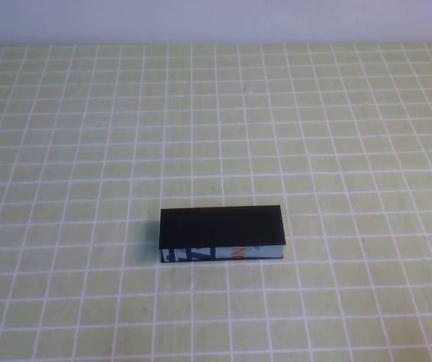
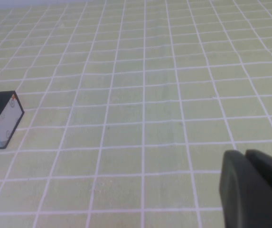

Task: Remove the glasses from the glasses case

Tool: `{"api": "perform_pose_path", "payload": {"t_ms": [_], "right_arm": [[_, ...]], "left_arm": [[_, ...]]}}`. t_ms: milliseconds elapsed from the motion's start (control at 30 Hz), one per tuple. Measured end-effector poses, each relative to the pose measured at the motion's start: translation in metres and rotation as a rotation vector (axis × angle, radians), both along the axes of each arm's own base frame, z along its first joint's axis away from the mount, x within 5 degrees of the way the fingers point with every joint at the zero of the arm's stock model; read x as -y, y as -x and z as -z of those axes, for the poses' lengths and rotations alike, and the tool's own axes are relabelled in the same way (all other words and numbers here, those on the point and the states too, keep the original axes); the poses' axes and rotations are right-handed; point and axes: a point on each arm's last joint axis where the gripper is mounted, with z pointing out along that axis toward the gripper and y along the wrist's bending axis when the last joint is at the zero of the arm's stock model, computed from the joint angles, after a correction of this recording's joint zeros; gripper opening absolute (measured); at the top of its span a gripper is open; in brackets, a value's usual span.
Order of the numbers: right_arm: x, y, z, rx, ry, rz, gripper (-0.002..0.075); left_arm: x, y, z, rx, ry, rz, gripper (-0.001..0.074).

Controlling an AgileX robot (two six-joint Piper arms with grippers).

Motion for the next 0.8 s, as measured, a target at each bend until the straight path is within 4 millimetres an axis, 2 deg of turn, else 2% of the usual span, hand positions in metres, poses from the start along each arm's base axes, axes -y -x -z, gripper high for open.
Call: {"api": "perform_pose_path", "payload": {"t_ms": [800], "right_arm": [[0.0000,0.0000,0.0000,0.000,0.000,0.000,-0.0017]], "left_arm": [[0.0004,-0.0001,-0.0004,0.003,0.013,0.001,-0.0004]]}}
